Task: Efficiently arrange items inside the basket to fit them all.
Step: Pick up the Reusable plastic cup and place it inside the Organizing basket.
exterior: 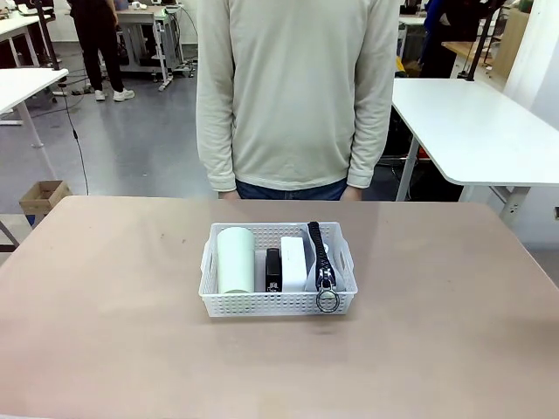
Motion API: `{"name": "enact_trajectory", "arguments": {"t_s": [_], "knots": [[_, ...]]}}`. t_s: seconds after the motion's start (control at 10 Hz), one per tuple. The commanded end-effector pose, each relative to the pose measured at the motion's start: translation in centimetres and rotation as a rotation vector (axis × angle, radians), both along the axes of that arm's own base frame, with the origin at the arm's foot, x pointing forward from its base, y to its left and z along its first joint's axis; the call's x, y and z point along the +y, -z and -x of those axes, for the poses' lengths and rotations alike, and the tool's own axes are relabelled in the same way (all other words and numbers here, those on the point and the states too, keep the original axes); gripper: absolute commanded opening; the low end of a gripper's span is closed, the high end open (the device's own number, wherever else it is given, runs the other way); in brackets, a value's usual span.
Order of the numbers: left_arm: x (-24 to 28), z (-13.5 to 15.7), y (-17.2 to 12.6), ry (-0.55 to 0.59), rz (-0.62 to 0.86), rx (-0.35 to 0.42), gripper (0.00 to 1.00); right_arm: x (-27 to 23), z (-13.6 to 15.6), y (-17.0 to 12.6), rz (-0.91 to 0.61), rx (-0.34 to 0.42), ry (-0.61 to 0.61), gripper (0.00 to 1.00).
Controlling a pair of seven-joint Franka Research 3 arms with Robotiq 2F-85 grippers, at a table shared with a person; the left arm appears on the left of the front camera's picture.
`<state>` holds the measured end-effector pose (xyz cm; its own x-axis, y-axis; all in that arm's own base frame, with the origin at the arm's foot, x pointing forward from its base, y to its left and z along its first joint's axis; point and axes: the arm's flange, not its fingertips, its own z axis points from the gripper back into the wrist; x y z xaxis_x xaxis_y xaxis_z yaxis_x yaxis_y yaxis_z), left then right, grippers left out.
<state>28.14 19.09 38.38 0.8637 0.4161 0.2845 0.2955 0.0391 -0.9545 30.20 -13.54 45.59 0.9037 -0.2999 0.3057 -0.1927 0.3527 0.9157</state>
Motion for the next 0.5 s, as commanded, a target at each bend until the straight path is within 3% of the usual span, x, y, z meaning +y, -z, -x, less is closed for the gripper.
{"name": "enact_trajectory", "arguments": {"t_s": [0.0,0.4], "knots": [[-0.08,0.12,-0.52,-0.011,0.003,0.016,1.00,0.03,-0.11,-0.25,-0.012,-0.016,0.004,1.00],[-0.08,0.12,-0.52,-0.011,0.003,0.016,1.00,0.03,-0.11,-0.25,-0.012,-0.016,0.004,1.00]]}}
